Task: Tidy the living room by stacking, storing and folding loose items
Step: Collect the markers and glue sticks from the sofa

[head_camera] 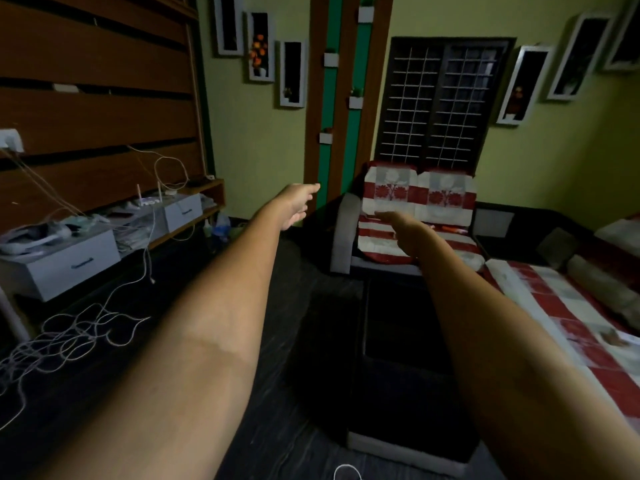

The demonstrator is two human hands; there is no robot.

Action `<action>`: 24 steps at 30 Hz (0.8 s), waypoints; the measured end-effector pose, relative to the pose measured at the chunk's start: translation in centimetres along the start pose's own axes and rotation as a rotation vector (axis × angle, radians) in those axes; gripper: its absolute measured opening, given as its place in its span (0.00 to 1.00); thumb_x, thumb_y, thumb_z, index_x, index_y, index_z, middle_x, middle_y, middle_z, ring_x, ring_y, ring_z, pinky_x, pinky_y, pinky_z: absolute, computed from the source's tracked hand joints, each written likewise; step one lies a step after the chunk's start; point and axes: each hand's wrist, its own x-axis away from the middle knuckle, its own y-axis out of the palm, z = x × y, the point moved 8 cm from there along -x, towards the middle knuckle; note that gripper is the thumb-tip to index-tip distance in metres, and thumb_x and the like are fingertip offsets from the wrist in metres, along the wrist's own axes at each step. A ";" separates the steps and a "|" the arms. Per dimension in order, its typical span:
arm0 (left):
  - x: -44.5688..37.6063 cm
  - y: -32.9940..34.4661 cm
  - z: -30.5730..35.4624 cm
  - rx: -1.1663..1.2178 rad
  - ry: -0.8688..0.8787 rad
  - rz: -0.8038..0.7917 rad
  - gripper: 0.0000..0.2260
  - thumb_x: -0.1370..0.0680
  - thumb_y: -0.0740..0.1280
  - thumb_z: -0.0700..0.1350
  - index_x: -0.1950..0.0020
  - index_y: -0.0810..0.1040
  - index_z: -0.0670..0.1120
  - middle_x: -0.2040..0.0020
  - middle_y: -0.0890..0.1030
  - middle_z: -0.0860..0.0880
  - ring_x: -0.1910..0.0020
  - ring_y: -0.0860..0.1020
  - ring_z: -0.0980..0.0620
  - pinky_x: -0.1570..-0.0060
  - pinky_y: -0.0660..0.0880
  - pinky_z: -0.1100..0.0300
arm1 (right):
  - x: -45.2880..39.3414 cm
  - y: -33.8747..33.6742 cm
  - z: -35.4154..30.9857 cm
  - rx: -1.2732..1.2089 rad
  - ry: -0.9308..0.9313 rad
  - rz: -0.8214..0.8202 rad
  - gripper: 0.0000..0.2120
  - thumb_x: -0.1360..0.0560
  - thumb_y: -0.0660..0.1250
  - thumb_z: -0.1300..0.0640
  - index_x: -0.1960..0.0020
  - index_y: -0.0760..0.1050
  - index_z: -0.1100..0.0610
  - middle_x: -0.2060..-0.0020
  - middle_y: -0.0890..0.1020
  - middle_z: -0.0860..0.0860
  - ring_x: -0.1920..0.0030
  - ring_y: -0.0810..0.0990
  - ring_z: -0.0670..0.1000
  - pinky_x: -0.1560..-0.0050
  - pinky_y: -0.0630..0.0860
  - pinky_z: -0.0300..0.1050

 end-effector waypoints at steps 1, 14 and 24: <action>-1.3 -0.2 -0.2 -0.002 -0.001 -0.012 0.24 0.18 0.59 0.49 0.24 0.60 0.43 0.24 0.62 0.45 0.25 0.59 0.44 0.29 0.59 0.53 | -0.6 0.3 0.1 0.016 0.011 0.010 0.30 0.22 0.62 0.47 0.25 0.59 0.58 0.24 0.58 0.57 0.25 0.57 0.60 0.27 0.54 0.58; -24.8 -4.6 3.6 -0.079 0.084 -0.266 0.24 0.18 0.59 0.49 0.24 0.60 0.43 0.24 0.61 0.44 0.25 0.59 0.43 0.28 0.59 0.52 | -20.4 2.7 -3.3 -0.135 0.042 0.284 0.30 0.24 0.65 0.47 0.27 0.64 0.58 0.29 0.66 0.56 0.28 0.63 0.59 0.26 0.57 0.58; -43.1 -6.2 -1.1 -0.092 0.026 -0.284 0.24 0.18 0.59 0.48 0.24 0.60 0.43 0.24 0.61 0.45 0.25 0.58 0.46 0.28 0.58 0.54 | -38.7 5.5 -3.3 -0.068 0.126 0.262 0.31 0.23 0.63 0.46 0.25 0.59 0.56 0.24 0.59 0.57 0.26 0.58 0.59 0.26 0.54 0.58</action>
